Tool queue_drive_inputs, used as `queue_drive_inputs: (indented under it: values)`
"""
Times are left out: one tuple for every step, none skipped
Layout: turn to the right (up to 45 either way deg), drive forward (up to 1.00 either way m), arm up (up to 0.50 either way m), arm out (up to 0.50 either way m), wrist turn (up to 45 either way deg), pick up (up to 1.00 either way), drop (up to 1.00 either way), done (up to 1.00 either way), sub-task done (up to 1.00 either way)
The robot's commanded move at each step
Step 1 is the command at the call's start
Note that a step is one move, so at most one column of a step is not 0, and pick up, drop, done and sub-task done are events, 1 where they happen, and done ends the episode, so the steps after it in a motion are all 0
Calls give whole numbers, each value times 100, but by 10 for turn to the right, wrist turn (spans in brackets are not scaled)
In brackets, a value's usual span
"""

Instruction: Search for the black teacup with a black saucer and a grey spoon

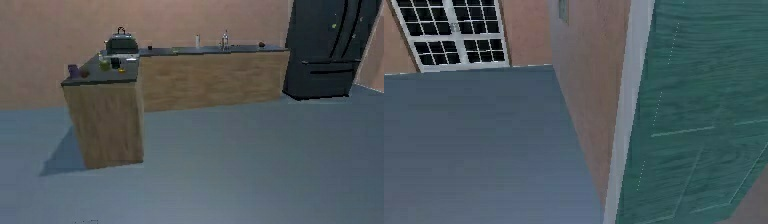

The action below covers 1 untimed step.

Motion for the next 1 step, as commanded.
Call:
queue_drive_inputs:
  values:
    - [30,0,0,0,0,0,0,0,0]
